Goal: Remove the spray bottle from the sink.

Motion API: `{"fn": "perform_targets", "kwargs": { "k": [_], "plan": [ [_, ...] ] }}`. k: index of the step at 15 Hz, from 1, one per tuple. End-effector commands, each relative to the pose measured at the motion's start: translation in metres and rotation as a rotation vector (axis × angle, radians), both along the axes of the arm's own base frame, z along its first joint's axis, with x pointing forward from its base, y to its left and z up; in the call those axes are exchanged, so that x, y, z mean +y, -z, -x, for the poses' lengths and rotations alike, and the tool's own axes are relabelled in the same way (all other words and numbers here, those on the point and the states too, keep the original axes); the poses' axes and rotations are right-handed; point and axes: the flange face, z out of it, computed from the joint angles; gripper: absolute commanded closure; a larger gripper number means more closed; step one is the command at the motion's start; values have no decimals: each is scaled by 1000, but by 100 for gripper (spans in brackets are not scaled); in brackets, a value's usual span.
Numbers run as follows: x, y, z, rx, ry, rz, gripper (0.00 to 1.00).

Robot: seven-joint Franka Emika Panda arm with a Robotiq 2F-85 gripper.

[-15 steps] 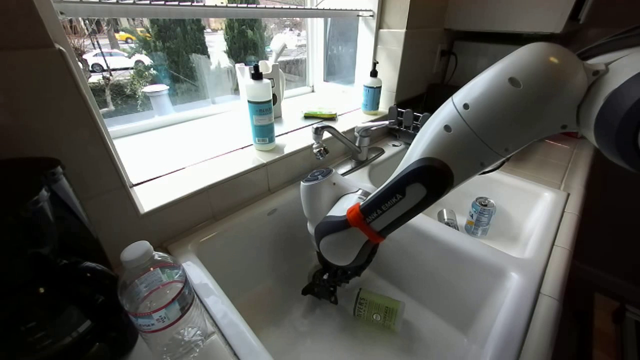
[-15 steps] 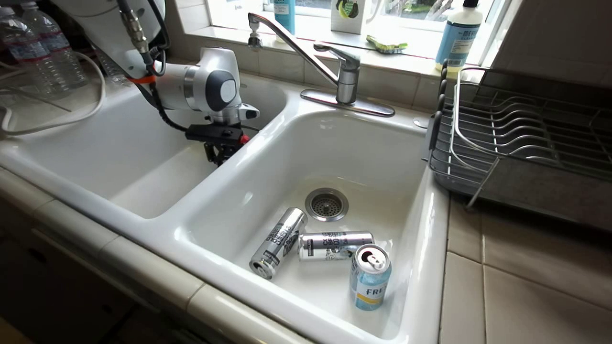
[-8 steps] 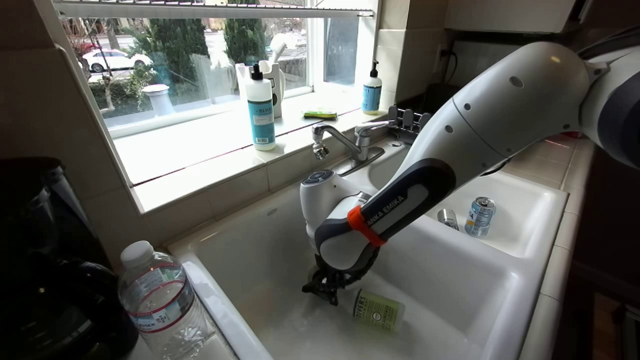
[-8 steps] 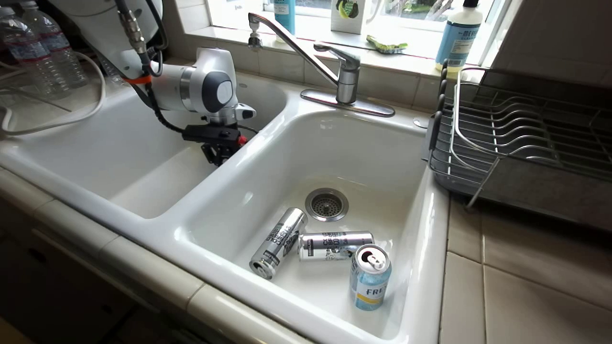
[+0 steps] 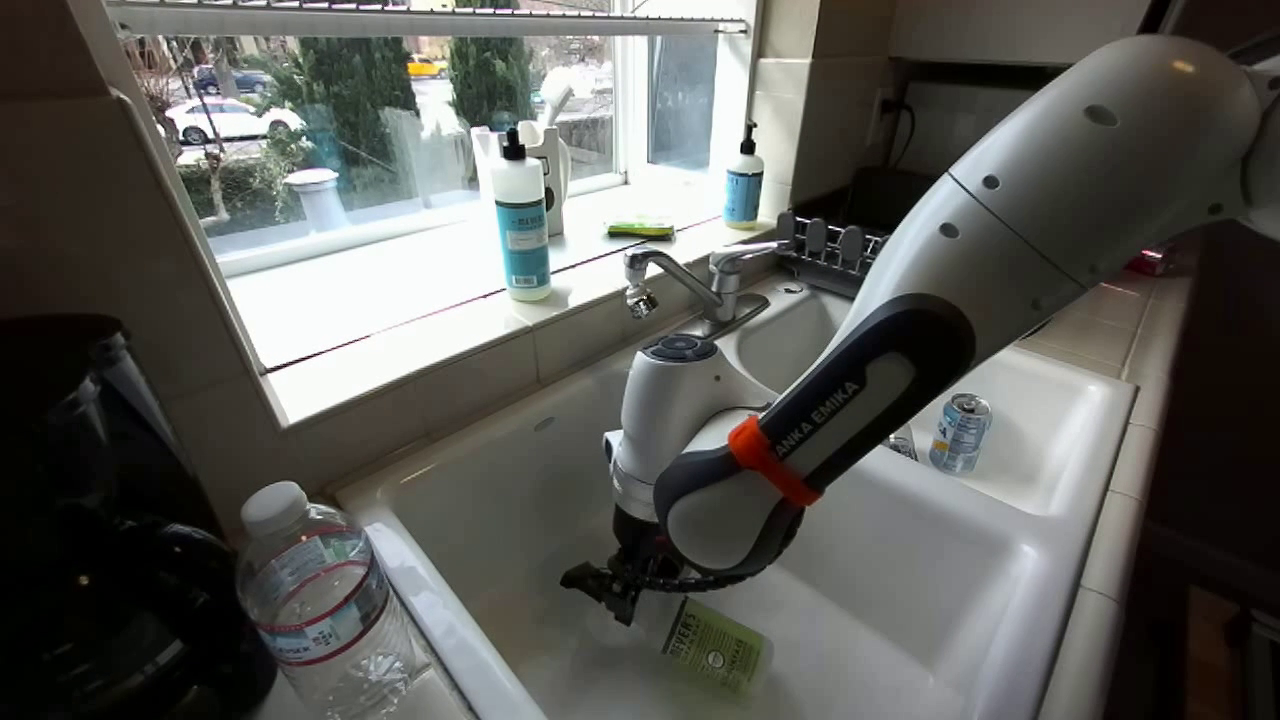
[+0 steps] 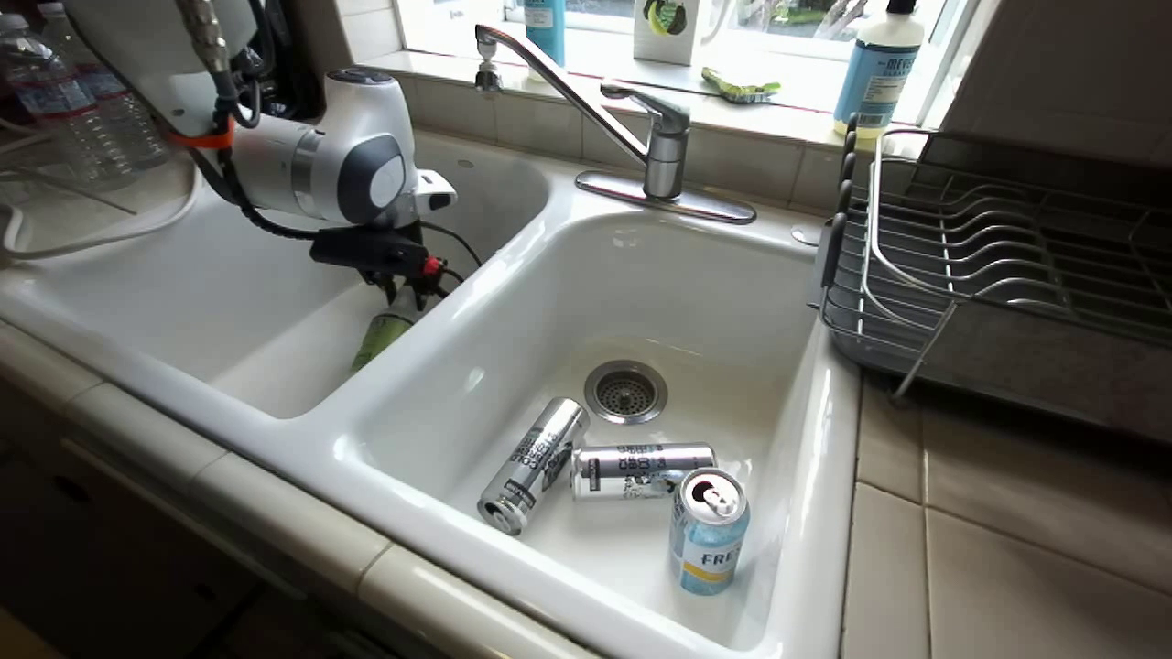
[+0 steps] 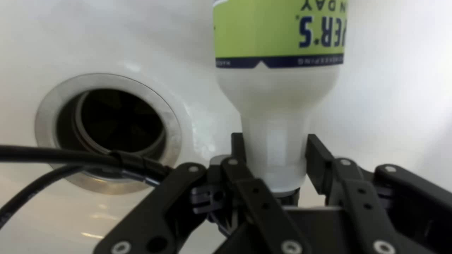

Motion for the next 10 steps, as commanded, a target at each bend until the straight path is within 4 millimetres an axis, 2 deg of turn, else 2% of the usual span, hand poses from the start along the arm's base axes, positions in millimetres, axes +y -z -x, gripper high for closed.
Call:
{"fn": "perform_targets", "kwargs": {
  "k": [1,10],
  "plan": [
    [6,-36,34,-121,45,-100,81],
    [35,-118,76,-470,101,-267,81]
  ]
}}
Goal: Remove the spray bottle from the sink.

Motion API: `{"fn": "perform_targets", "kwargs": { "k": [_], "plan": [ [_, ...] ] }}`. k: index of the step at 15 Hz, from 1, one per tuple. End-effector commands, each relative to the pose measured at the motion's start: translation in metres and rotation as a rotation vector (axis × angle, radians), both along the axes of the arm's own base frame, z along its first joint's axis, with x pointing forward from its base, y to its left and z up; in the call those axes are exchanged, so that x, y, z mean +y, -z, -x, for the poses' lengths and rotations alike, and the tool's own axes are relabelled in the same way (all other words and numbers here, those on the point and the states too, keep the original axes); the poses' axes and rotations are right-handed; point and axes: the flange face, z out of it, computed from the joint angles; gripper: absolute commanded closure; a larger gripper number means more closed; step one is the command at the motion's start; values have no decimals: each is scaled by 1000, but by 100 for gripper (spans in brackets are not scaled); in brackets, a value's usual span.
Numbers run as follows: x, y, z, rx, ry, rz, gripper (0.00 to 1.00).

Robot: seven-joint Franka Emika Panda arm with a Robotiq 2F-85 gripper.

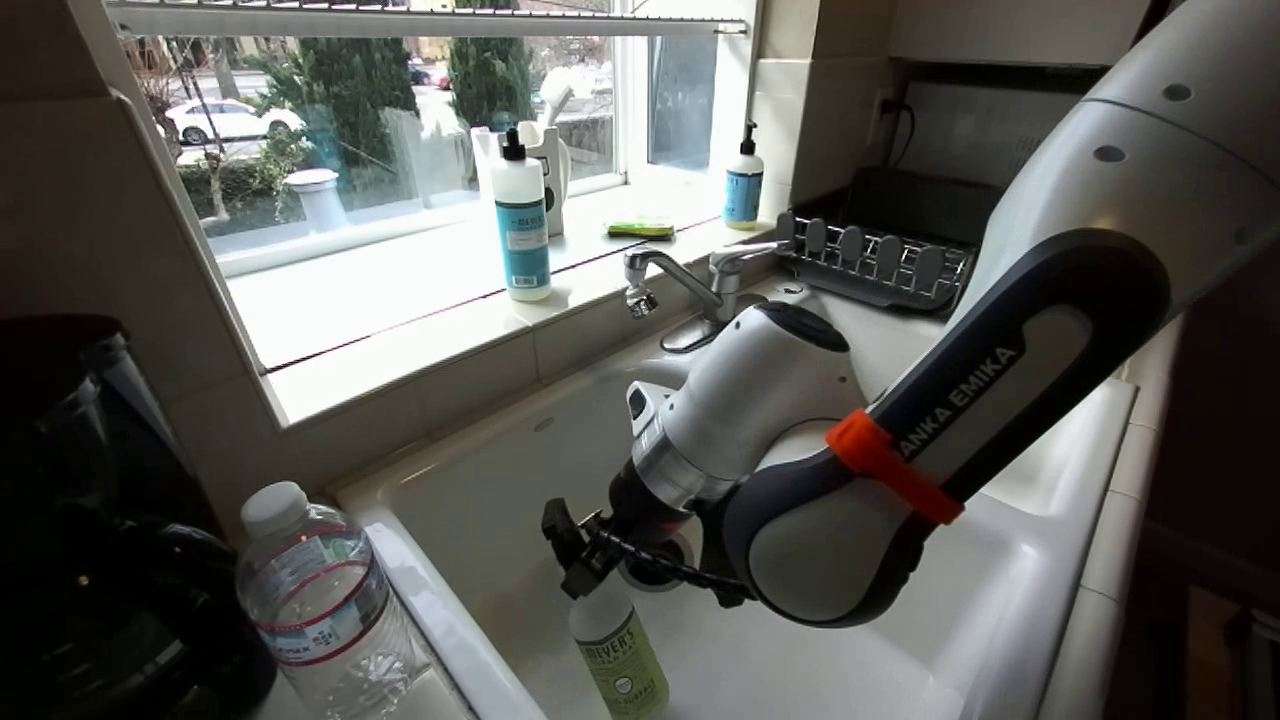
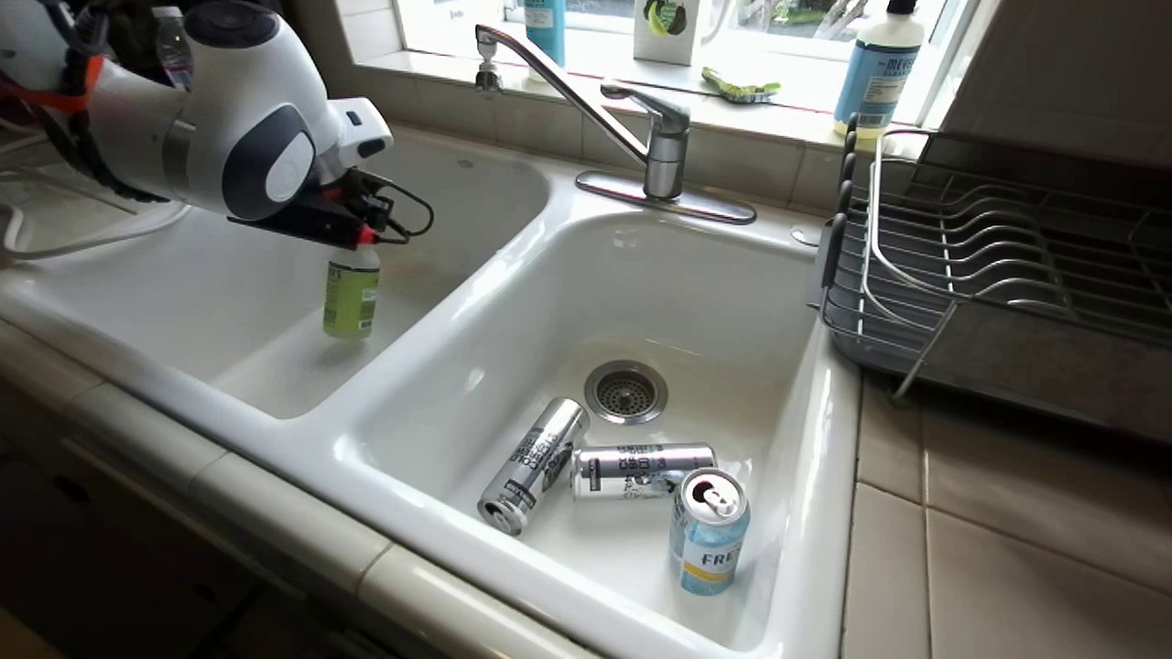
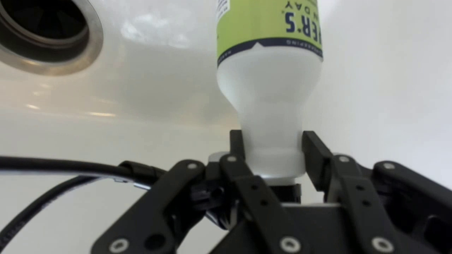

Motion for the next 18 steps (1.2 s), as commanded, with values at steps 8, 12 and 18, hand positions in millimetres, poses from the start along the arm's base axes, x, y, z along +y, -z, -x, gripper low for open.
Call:
{"fn": "perform_targets", "kwargs": {
  "k": [8,12,18],
  "plan": [
    [6,-77,21,-255,-5,-18,56],
    [3,-94,27,-280,-3,-9,56],
    [5,-153,25,-447,-86,41,81]
  ]
}}
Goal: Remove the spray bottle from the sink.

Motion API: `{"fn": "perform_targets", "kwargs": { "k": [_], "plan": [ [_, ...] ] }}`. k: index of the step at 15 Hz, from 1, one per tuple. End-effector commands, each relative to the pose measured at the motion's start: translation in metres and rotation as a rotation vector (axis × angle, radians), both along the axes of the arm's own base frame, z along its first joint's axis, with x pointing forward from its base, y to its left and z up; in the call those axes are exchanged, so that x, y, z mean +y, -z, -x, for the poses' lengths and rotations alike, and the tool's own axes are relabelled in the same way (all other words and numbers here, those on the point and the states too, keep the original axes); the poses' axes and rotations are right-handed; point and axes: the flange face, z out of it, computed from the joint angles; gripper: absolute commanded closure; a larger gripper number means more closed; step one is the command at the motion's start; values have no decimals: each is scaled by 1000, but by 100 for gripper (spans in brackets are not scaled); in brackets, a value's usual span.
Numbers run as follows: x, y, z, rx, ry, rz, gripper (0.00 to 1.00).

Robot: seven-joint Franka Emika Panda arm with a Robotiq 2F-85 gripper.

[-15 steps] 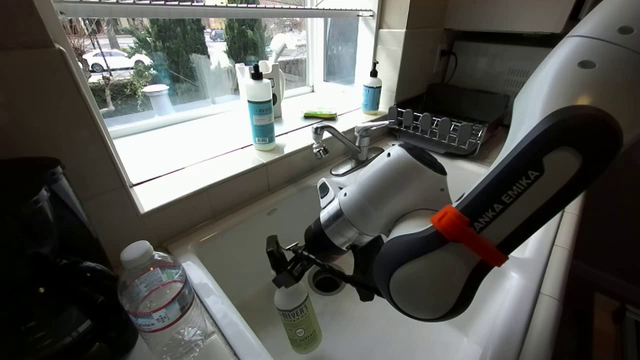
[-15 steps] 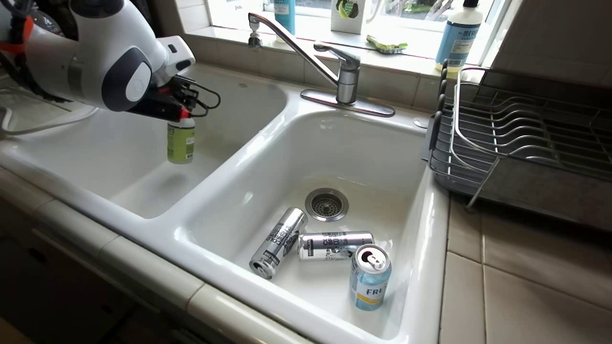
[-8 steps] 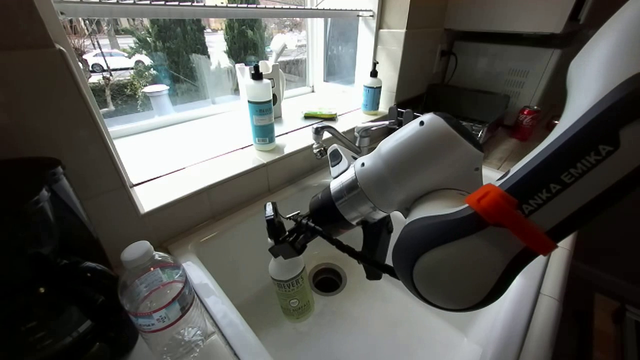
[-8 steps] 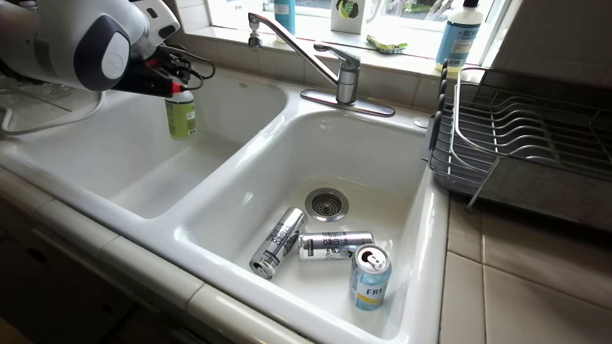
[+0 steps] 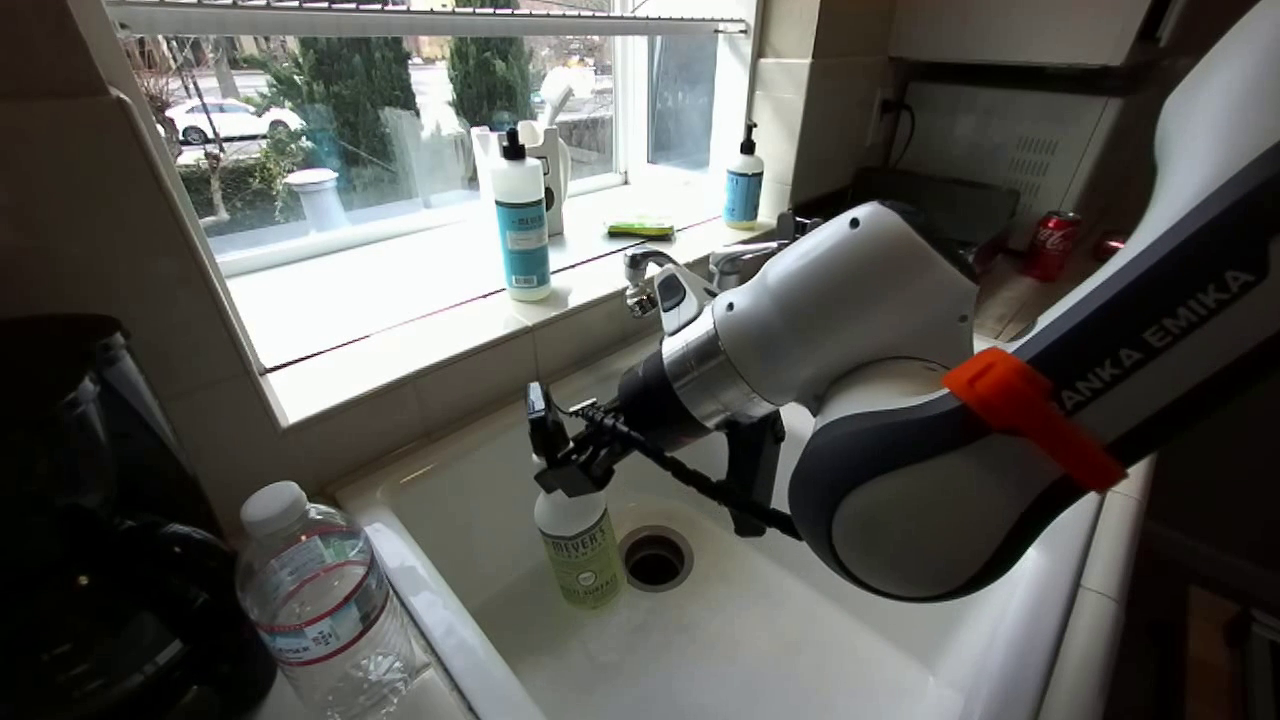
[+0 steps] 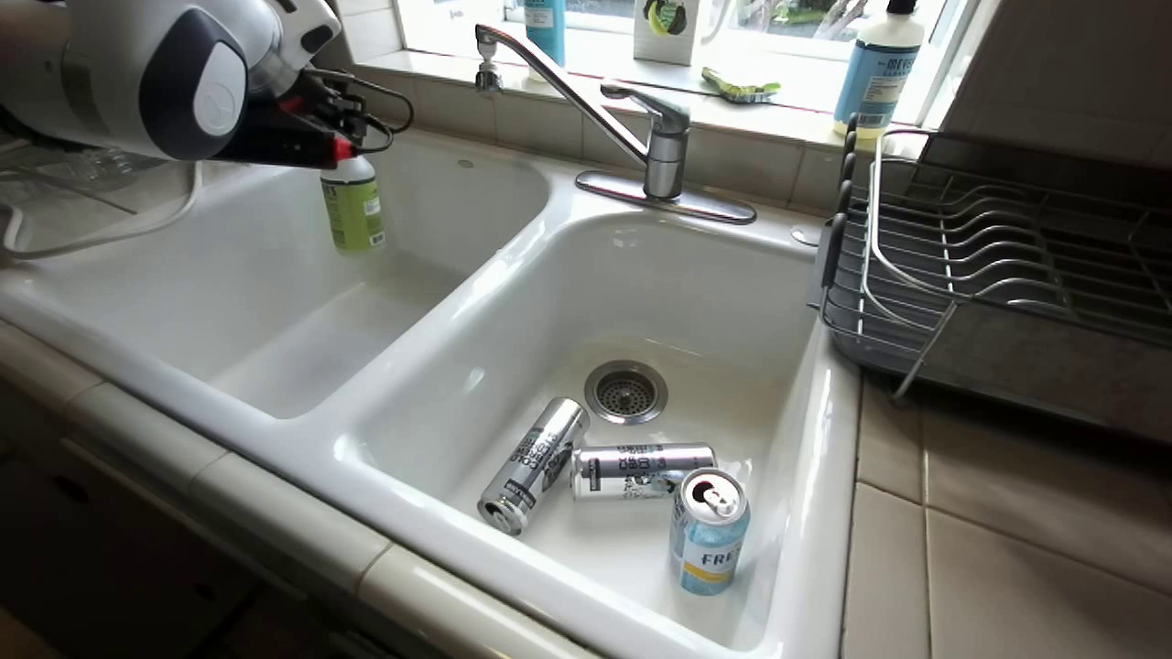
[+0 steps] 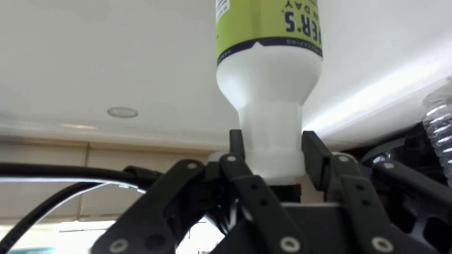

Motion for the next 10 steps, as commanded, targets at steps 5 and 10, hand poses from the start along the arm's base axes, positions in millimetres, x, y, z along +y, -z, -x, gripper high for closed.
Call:
{"fn": "perform_targets", "kwargs": {
  "k": [5,10],
  "plan": [
    [15,-113,-9,-269,-66,16,81],
    [19,-163,-44,-376,-56,1,81]
  ]
}}
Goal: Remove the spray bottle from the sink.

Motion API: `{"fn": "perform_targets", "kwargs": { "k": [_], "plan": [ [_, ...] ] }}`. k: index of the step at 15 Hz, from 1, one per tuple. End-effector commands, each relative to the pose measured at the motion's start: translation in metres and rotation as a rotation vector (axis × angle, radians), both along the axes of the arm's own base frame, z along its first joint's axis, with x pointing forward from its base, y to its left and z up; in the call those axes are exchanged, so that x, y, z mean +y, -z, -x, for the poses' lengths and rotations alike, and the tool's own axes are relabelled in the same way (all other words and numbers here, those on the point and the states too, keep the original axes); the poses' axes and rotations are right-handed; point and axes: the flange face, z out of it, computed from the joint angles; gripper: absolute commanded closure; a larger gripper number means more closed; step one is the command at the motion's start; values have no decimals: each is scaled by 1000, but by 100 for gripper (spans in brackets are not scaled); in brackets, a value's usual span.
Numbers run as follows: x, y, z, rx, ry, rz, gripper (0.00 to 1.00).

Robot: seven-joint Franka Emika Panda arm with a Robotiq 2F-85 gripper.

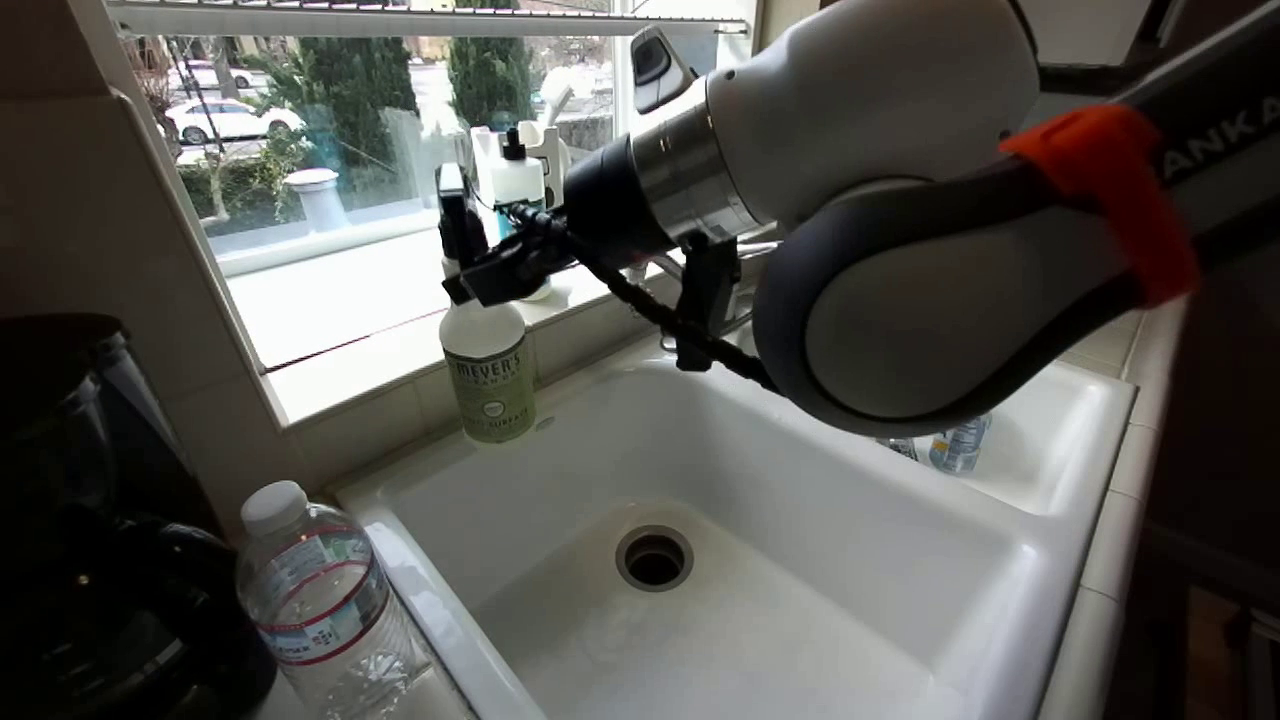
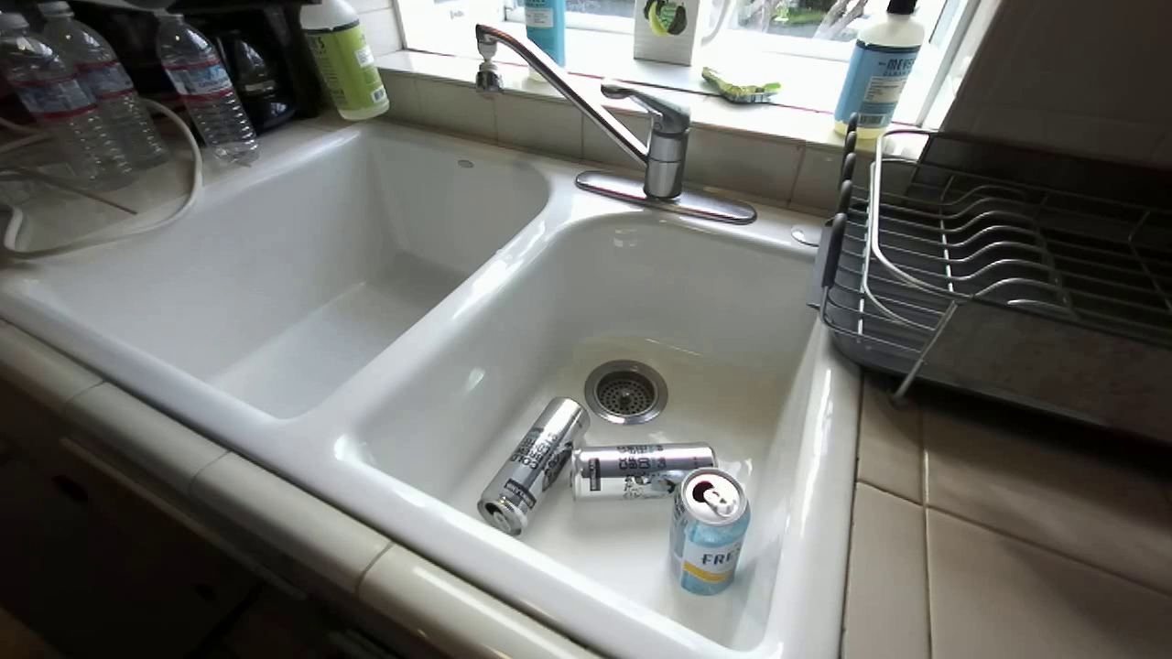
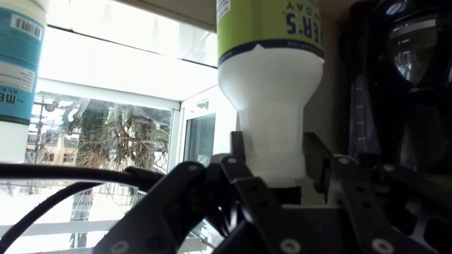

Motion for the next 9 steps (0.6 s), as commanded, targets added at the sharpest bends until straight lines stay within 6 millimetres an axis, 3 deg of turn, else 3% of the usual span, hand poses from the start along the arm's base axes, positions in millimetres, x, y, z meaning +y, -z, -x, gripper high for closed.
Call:
{"fn": "perform_targets", "kwargs": {
  "k": [1,5,6,9],
  "plan": [
    [3,-31,-28,-92,9,-6,81],
    [10,-49,-60,-126,20,-10,81],
    [-3,-44,-41,-106,25,-11,56],
    [4,-44,-55,-119,24,-13,56]
  ]
}}
